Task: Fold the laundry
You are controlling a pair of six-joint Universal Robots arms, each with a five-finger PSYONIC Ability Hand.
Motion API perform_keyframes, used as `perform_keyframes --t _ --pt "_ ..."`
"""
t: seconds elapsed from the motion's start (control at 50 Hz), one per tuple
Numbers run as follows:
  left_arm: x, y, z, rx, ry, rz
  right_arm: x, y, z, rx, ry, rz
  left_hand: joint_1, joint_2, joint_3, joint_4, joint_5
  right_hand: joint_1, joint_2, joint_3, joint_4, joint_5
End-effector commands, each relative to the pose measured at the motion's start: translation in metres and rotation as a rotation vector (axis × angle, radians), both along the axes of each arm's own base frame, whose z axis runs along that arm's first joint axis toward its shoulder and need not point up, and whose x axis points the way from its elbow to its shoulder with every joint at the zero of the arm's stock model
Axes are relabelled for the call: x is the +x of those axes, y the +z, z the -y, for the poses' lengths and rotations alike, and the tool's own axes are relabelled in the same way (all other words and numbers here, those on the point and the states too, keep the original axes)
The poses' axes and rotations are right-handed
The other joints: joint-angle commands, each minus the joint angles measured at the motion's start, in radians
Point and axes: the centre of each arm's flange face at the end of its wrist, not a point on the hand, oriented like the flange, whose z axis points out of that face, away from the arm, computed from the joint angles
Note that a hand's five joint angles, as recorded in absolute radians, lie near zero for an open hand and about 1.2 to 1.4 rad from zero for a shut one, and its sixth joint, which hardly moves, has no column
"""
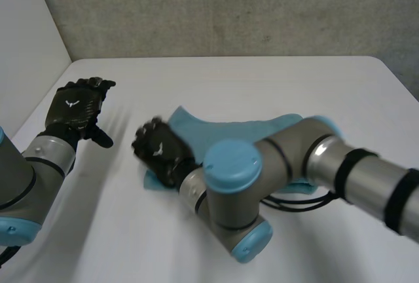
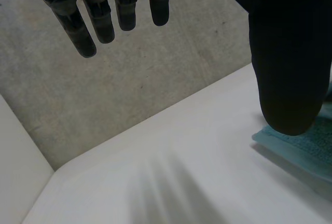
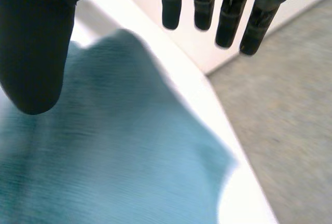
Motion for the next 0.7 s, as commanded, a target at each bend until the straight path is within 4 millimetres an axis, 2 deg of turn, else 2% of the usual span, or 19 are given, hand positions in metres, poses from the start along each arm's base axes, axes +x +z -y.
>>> perform_keyframes --t 0.02,0.06,0.08,0.14,0.16,0.2,0.24,0.3,0.32,0.4,0.5,0.54,0.56,0.62,0.7 --pt "-0.014 0.006 -0.006 -0.016 -0.053 -0.004 -0.063 0.079 0.06 0.121 -0.293 0.218 0.017 0.009 -0.002 0.006 -0.005 -0.058 -0.087 -0.087 -0.087 -0.097" --pt "-0.022 0.009 -0.009 -0.024 -0.078 -0.006 -0.079 0.084 0.069 0.179 -0.337 0.254 0.02 0.012 0.001 0.009 -0.002 -0.058 -0.087 -0.087 -0.087 -0.097" --pt "-0.027 0.012 -0.011 -0.03 -0.093 -0.009 -0.094 0.085 0.073 0.239 -0.374 0.273 0.02 0.012 0.001 0.009 -0.002 -0.058 -0.087 -0.087 -0.087 -0.097" --pt "-0.047 0.02 -0.02 -0.039 -0.167 -0.017 -0.119 0.081 0.081 0.321 -0.447 0.268 0.023 0.015 0.004 0.012 0.0 -0.058 -0.087 -0.087 -0.087 -0.097" --pt "-0.055 0.021 -0.023 -0.026 -0.199 -0.016 -0.139 0.074 0.088 0.38 -0.51 0.247 0.035 0.027 0.016 0.024 0.012 -0.058 -0.087 -0.087 -0.087 -0.097" --pt "-0.059 0.021 -0.025 -0.019 -0.214 -0.013 -0.159 0.066 0.093 0.44 -0.562 0.22 0.035 0.027 0.016 0.024 0.012 -0.058 -0.087 -0.087 -0.087 -0.097" --pt "-0.075 0.012 -0.027 0.041 -0.257 -0.001 -0.182 0.053 0.095 0.513 -0.612 0.187 0.035 0.027 0.016 0.024 0.012 -0.058 -0.087 -0.087 -0.087 -0.097" --pt "-0.092 0.005 -0.032 0.08 -0.304 0.013 -0.188 0.049 0.095 0.53 -0.621 0.178 0.038 0.03 0.019 0.027 0.015 -0.058 -0.087 -0.087 -0.087 -0.097" --pt "-0.099 0.001 -0.033 0.105 -0.322 0.022 -0.207 0.031 0.094 0.591 -0.645 0.156 0.038 0.03 0.019 0.027 0.015 -0.028 -0.057 -0.057 -0.057 -0.067" --pt "-0.104 -0.015 -0.027 0.178 -0.305 0.056 -0.226 0.011 0.095 0.617 -0.682 0.153 0.041 0.033 0.022 0.03 0.018 0.064 0.034 0.034 0.034 0.024" --pt "-0.101 -0.025 -0.02 0.203 -0.24 0.077 -0.234 -0.002 0.093 0.611 -0.696 0.162 0.041 0.033 0.022 0.03 0.018 0.213 0.184 0.184 0.184 0.174" --pt "-0.099 -0.026 -0.019 0.207 -0.219 0.082 -0.234 -0.006 0.094 0.596 -0.693 0.17 0.041 0.033 0.022 0.03 0.018 0.454 0.424 0.424 0.424 0.414" --pt "-0.097 -0.028 -0.019 0.215 -0.202 0.089 -0.234 -0.007 0.095 0.581 -0.691 0.174 0.041 0.033 0.022 0.03 0.018 0.713 0.684 0.684 0.684 0.674" --pt "-0.094 -0.03 -0.022 0.231 -0.187 0.098 -0.238 -0.006 0.102 0.552 -0.704 0.176 0.041 0.033 0.022 0.03 0.018 1.163 1.133 1.133 1.133 1.123" --pt "-0.085 -0.034 -0.034 0.262 -0.17 0.114 -0.242 0.002 0.112 0.45 -0.713 0.132 0.038 0.03 0.019 0.027 0.015 1.164 1.134 1.134 1.135 1.125"
